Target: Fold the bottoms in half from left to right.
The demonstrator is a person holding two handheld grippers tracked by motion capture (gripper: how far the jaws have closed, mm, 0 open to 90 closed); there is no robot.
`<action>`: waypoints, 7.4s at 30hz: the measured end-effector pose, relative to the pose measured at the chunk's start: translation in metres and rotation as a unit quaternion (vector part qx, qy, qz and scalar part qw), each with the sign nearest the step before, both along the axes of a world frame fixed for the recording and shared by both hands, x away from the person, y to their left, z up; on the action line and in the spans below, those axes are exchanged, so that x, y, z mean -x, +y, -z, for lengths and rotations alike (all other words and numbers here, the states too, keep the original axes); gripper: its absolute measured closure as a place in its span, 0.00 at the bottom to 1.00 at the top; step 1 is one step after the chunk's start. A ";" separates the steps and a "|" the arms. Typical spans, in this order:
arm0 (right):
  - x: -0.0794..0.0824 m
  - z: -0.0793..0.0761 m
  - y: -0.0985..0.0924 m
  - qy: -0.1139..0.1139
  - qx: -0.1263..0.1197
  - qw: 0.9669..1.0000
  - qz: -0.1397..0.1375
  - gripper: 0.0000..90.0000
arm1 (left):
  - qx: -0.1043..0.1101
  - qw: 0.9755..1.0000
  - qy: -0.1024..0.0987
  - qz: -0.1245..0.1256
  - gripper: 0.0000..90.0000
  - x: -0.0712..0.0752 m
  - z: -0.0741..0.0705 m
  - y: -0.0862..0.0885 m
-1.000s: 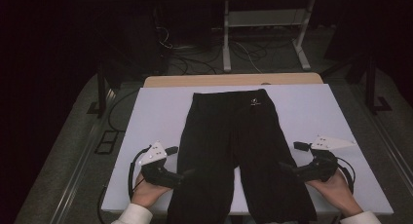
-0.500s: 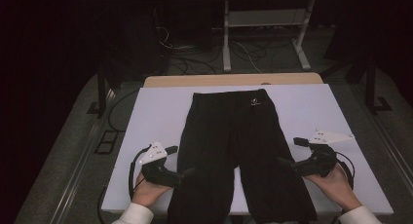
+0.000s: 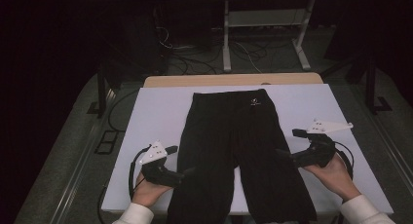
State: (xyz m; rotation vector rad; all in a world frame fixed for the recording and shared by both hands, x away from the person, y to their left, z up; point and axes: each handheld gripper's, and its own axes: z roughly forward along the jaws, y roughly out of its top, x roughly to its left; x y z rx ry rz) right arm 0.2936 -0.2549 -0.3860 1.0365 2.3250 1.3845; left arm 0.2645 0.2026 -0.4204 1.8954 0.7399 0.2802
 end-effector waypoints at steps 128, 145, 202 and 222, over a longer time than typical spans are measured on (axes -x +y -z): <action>-0.183 -0.033 0.150 0.003 0.051 0.999 -0.009 0.00 | 0.008 1.000 0.004 0.010 0.00 -0.004 0.001 -0.002; -0.198 -0.021 0.196 0.001 0.045 0.999 -0.013 0.00 | 0.017 1.000 0.002 0.006 0.00 -0.003 0.000 0.000; -0.240 0.048 0.292 0.053 0.053 0.997 0.018 0.11 | 0.018 1.000 0.003 0.013 0.00 -0.004 0.001 0.000; -0.242 0.058 0.291 0.080 0.069 0.993 0.061 0.42 | 0.013 1.000 0.004 0.016 0.00 -0.004 0.002 -0.001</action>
